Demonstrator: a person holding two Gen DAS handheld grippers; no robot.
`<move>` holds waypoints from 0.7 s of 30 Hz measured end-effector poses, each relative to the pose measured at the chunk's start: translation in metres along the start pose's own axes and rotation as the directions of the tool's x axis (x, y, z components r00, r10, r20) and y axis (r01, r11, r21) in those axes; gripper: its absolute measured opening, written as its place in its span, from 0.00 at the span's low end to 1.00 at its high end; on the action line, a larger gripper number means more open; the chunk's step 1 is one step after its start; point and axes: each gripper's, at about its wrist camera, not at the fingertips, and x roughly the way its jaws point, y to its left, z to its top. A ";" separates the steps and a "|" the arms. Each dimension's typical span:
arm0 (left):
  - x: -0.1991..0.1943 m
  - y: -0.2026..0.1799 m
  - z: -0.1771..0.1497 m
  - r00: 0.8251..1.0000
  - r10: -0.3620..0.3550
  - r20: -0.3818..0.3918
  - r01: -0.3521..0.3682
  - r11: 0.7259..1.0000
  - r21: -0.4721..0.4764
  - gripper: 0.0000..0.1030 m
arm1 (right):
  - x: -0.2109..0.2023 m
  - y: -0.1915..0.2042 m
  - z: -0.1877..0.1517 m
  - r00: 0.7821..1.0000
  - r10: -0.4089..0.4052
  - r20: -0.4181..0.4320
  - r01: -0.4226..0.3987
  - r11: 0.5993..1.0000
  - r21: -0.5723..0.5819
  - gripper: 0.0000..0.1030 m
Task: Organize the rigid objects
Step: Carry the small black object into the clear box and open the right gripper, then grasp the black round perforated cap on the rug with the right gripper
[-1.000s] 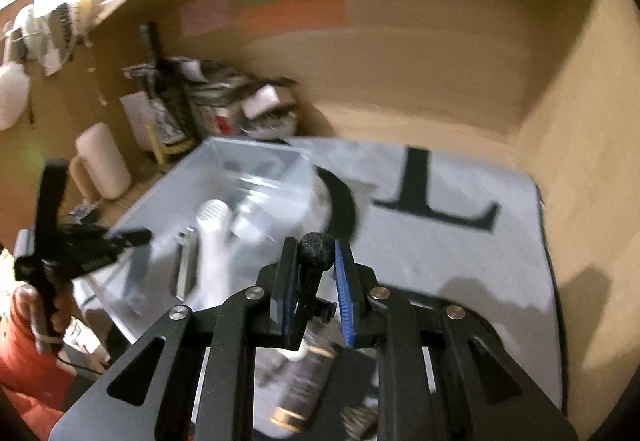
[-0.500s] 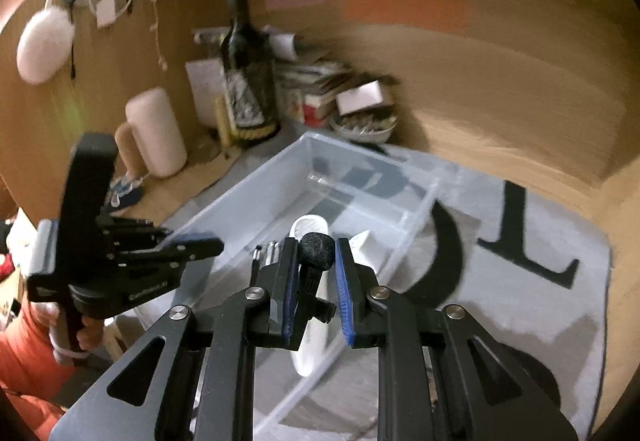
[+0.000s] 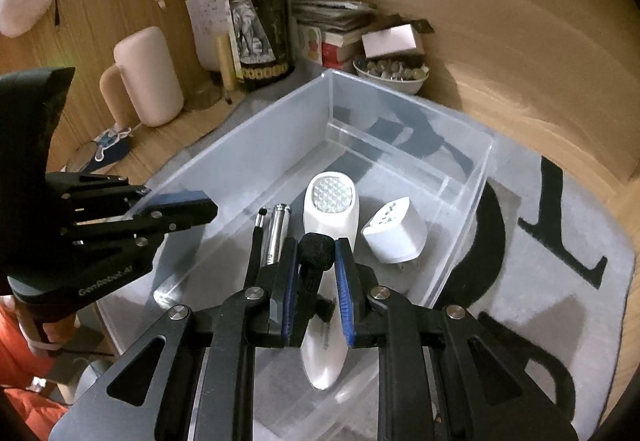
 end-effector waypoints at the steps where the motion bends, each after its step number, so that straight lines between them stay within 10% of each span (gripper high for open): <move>1: 0.000 0.000 0.000 1.000 0.000 0.000 0.000 1.000 0.000 0.06 | 0.000 0.000 0.000 1.000 0.006 -0.006 -0.006 1.000 -0.001 0.18; 21: 0.000 0.000 0.000 1.000 0.000 0.000 0.000 1.000 0.002 0.06 | -0.052 -0.022 -0.013 0.987 -0.113 0.118 0.104 0.992 0.075 0.50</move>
